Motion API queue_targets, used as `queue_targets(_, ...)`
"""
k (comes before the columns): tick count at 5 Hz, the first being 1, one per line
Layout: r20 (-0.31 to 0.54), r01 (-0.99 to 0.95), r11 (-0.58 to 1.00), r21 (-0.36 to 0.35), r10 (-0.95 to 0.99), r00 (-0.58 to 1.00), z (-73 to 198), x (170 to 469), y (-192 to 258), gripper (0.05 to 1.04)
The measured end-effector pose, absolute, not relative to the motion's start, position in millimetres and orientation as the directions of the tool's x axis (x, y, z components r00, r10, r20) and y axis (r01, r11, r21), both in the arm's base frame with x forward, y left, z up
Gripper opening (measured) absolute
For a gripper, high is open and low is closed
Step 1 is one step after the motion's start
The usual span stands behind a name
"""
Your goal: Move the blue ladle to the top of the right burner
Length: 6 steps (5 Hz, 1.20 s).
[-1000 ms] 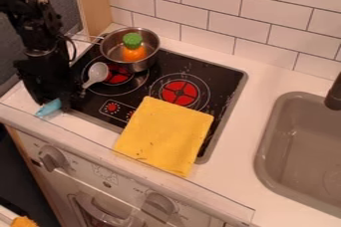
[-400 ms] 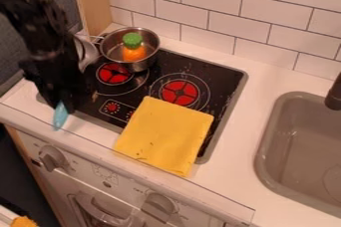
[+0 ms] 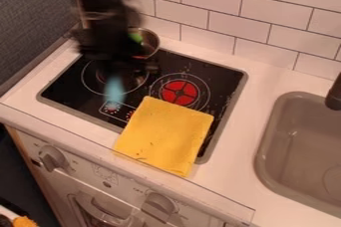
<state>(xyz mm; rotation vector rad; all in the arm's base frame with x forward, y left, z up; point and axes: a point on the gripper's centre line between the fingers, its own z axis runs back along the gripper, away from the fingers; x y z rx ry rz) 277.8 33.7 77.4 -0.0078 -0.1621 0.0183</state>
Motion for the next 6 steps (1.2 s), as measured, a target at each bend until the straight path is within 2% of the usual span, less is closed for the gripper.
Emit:
queue_targets(1,0.125,-0.017,0.999,-0.039,0.022,0.992,65,321,-4,0.324)
queue_targets(2,0.105,-0.06,0.996,-0.06,0.066,0.992,54,347,-12,0.324)
queue_targets(3,0.068,-0.085,0.995,-0.053,0.089,0.994,36,355,-13,0.324)
queue_targets(4,0.051,-0.091,0.995,-0.044,0.093,0.994,27,350,-17,0.385)
queue_targets(5,0.024,-0.087,0.995,-0.039,0.088,0.996,18,343,-17,0.715)
queue_targets(6,0.074,-0.066,0.998,0.009,0.065,0.995,20,340,-16,0.96)
